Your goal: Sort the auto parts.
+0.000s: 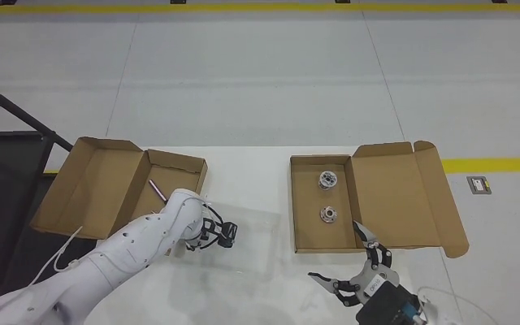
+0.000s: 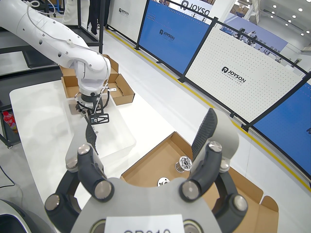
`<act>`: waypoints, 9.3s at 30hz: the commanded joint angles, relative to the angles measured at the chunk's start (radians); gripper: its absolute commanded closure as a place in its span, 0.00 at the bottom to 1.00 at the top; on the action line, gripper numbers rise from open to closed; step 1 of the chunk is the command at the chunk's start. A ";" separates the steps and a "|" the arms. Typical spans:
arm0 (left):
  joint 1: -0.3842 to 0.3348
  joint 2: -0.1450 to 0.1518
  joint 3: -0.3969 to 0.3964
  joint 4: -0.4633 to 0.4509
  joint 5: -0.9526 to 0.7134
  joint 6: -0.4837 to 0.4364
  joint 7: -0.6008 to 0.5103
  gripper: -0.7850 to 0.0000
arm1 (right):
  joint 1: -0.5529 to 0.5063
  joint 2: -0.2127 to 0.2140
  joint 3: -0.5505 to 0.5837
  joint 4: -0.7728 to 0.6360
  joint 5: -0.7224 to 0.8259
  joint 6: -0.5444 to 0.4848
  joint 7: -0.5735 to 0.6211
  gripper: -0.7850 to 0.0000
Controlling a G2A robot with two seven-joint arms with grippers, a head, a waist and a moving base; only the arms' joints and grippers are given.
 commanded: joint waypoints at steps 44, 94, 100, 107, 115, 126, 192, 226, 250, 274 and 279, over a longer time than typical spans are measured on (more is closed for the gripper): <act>-0.041 -0.094 0.000 0.174 -0.033 0.000 0.000 0.75 | 0.000 0.000 0.000 0.000 0.000 0.000 0.000 0.00; -0.016 -0.093 0.000 0.148 0.000 0.000 0.000 0.67 | 0.000 0.000 0.000 0.000 0.000 0.000 0.000 0.00; -0.018 -0.099 0.000 0.155 0.004 0.000 0.000 0.74 | 0.000 0.000 0.000 0.000 0.000 0.000 0.000 0.00; -0.030 -0.101 0.000 0.161 -0.008 0.000 0.000 0.85 | 0.000 0.000 0.000 0.000 0.000 0.000 0.000 0.00; -0.061 -0.069 0.000 0.125 -0.080 0.000 0.000 0.84 | 0.000 0.000 0.000 0.000 0.000 0.000 0.000 0.00; -0.037 -0.040 0.000 0.090 -0.084 0.000 0.000 0.59 | 0.000 0.000 0.000 0.000 0.000 0.000 0.000 0.00; -0.072 -0.029 0.000 0.130 -0.226 0.000 0.080 1.00 | 0.000 0.000 0.000 0.000 0.000 0.000 0.000 0.00; 0.117 0.314 -0.216 -0.217 0.105 0.098 0.635 0.55 | 0.000 0.000 0.000 0.000 0.000 0.000 0.000 0.00; 0.044 0.066 -0.106 -0.017 0.003 0.065 0.216 0.55 | 0.000 0.000 0.000 0.000 0.000 0.000 0.000 0.00; 0.019 -0.090 -0.082 0.139 -0.019 0.000 0.218 0.59 | 0.000 0.000 0.000 0.000 0.000 0.000 0.000 0.00; 0.008 -0.096 -0.054 0.143 -0.014 0.000 0.220 0.59 | 0.000 0.000 0.000 0.000 0.000 0.000 0.000 0.00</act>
